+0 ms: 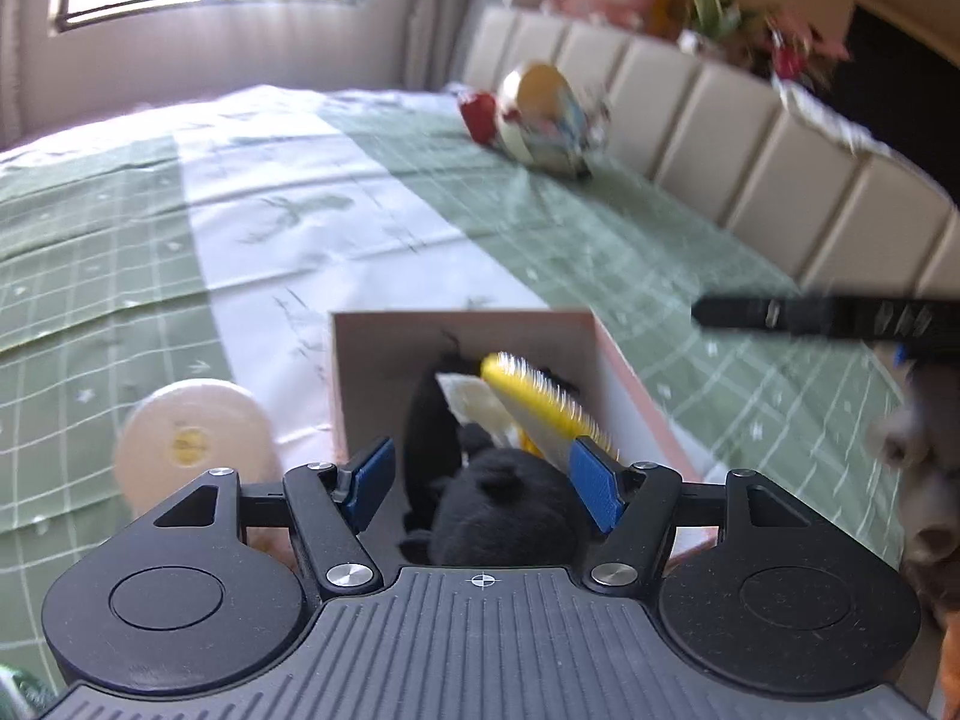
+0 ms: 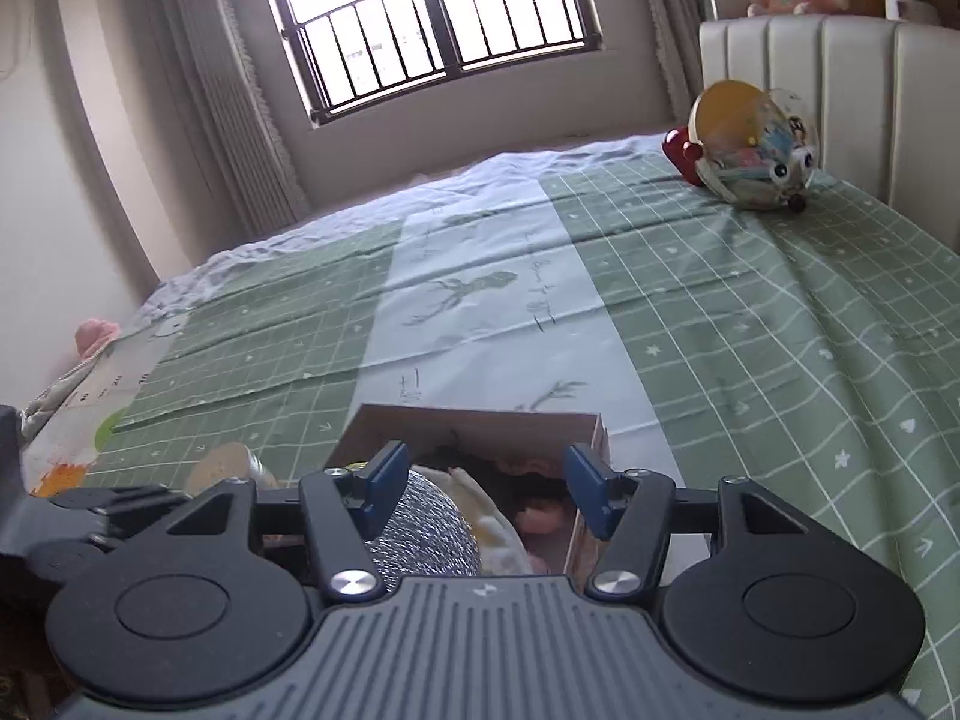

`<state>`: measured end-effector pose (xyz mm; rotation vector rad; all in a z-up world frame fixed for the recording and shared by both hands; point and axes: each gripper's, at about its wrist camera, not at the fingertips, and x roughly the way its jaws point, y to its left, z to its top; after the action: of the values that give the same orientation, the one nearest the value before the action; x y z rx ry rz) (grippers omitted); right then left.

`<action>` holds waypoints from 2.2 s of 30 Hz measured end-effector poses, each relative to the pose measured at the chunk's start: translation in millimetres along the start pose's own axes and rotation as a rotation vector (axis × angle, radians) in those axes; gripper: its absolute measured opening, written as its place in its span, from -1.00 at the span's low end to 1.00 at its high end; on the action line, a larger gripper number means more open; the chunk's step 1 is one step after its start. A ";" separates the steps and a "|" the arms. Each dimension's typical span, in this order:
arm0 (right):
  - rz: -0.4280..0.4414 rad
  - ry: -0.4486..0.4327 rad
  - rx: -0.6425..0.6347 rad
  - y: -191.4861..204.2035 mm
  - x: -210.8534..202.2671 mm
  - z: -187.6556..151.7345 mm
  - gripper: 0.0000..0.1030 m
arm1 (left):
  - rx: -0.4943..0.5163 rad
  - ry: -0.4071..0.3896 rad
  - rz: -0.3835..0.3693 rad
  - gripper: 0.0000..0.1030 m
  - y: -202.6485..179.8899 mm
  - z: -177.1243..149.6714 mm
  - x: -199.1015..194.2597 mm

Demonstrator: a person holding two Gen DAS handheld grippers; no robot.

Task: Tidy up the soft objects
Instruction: 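Lower the black plush into the box with left tool while right lowers the pad in, then move left tool to blue wet-wipes pack while right tool moves to grey knit hat, then close the left tool on the blue wet-wipes pack and lift it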

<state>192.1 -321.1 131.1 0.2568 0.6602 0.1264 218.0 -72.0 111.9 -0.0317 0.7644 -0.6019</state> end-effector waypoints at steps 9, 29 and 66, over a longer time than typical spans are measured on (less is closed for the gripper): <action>0.055 0.177 0.009 39.8 74.7 -39.3 0.12 | -0.093 -0.067 0.061 0.35 27.5 -44.4 -62.5; 0.227 0.121 -0.533 221.7 57.4 -124.1 0.41 | -0.487 -0.205 0.220 0.35 115.7 -171.2 -159.9; 0.199 0.113 -0.390 159.4 58.4 -187.6 0.36 | -0.065 0.018 0.403 -0.25 85.3 -122.1 -40.9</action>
<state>116.0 -119.8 -2.0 -0.0620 0.7061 0.4580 157.3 43.0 28.7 0.0675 0.7813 -0.1946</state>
